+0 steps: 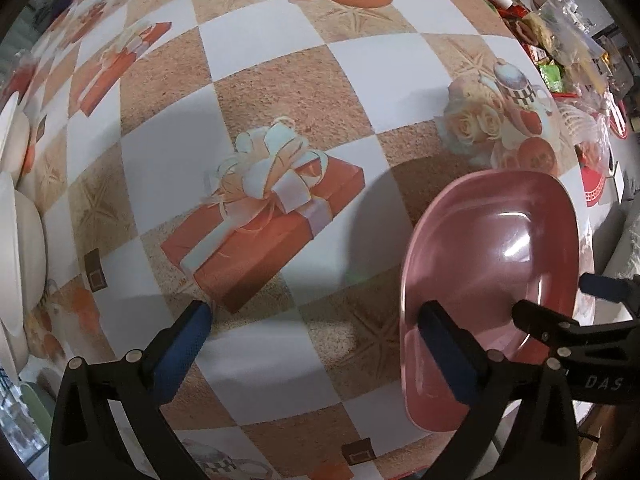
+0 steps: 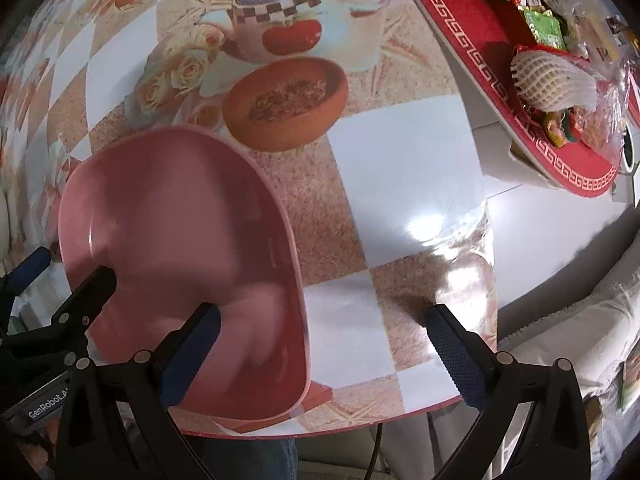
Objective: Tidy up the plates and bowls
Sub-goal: 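Grasp the rim of the pink plate with the left gripper, then carry the pink plate with the left gripper onto the green plate and release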
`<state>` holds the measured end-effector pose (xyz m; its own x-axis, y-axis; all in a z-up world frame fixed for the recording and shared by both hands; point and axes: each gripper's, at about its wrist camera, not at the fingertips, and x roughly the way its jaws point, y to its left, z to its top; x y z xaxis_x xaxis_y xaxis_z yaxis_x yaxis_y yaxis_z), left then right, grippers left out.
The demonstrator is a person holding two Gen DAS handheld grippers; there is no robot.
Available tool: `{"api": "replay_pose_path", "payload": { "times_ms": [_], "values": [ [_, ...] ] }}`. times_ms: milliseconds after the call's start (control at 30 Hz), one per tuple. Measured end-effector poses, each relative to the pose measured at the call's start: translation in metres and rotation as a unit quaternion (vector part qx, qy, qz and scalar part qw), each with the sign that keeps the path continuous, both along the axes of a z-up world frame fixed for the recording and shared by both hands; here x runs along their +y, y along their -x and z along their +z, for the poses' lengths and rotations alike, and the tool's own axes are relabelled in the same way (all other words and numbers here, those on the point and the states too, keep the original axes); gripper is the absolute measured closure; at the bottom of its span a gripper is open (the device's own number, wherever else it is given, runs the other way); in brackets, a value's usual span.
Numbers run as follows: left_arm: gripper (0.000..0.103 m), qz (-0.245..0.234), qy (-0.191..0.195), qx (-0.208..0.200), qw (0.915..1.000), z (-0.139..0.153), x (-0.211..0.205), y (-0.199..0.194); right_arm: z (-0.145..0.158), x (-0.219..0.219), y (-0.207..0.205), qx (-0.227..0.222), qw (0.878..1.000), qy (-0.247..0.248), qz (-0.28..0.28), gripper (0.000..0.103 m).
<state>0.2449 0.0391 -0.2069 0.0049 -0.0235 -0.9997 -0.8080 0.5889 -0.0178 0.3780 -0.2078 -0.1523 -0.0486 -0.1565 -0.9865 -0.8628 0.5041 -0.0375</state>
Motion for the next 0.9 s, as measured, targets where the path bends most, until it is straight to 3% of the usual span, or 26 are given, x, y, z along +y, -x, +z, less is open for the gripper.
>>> {"api": "replay_pose_path", "payload": {
  "times_ms": [133, 233, 333, 367, 400, 500, 567, 767, 900],
  "values": [
    [0.004, -0.018, 0.006, 0.005, 0.9998, -0.002, 0.001, -0.02, 0.005, -0.001, -0.001, -0.005, 1.0, -0.005, -0.008, 0.004],
    [0.013, -0.037, 0.003, 0.003, 0.9993, 0.002, -0.004, -0.029, 0.012, 0.001, 0.005, -0.006, 1.0, -0.015, 0.001, 0.019],
    [0.022, -0.047, 0.008, 0.004, 0.9989, 0.004, -0.006, -0.037, 0.018, 0.006, 0.016, 0.005, 0.999, -0.032, 0.016, 0.042],
    [0.026, -0.05, 0.011, 0.005, 0.9987, 0.005, -0.007, -0.039, 0.019, 0.008, 0.019, 0.013, 0.999, -0.039, 0.017, 0.058],
    [0.028, -0.053, 0.012, 0.005, 0.9985, 0.006, -0.008, -0.042, 0.02, 0.009, 0.023, 0.017, 0.999, -0.04, 0.017, 0.068],
    [0.044, -0.07, 0.011, 0.0, 0.9975, 0.01, -0.012, -0.045, 0.018, 0.012, 0.031, 0.022, 0.999, -0.039, 0.015, 0.071],
    [0.062, -0.081, 0.013, -0.007, 0.9966, 0.012, -0.015, -0.043, 0.018, 0.015, 0.039, 0.036, 0.998, -0.039, 0.016, 0.076],
    [0.062, -0.068, 0.013, -0.005, 0.9976, 0.013, -0.018, -0.003, 0.012, 0.023, 0.086, 0.039, 0.997, -0.026, 0.054, 0.076],
    [0.062, -0.044, 0.012, -0.003, 0.999, 0.012, -0.016, 0.042, 0.012, 0.032, 0.14, 0.05, 0.993, -0.023, 0.109, 0.076]
  ]
}}
